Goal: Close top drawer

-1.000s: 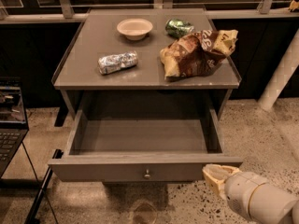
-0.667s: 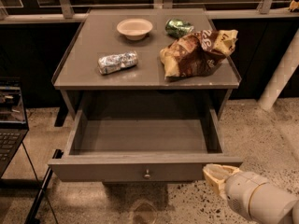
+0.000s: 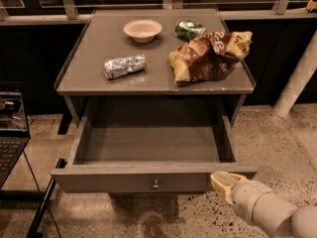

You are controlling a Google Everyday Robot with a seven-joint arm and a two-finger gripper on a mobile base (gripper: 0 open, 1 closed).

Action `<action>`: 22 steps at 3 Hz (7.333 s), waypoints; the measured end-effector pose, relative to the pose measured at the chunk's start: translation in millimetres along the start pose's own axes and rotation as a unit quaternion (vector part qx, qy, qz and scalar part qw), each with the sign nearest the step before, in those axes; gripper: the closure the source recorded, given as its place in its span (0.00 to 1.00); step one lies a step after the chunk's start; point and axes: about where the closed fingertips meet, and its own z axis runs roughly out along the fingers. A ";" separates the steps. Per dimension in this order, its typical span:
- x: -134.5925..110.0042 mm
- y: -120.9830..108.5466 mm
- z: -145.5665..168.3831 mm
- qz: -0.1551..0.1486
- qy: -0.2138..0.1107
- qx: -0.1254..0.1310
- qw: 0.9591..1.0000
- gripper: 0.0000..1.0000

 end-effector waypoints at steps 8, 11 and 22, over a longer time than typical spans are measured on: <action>-68.7 -56.8 93.6 -0.008 -0.093 0.075 0.993 1.00; -97.5 -94.4 107.1 0.004 -0.111 0.152 0.982 1.00; -95.9 -104.8 90.0 -0.039 -0.102 0.095 0.989 0.36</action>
Offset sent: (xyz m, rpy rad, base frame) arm 0.0835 -0.0175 -0.0526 0.0981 -0.0978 -0.1522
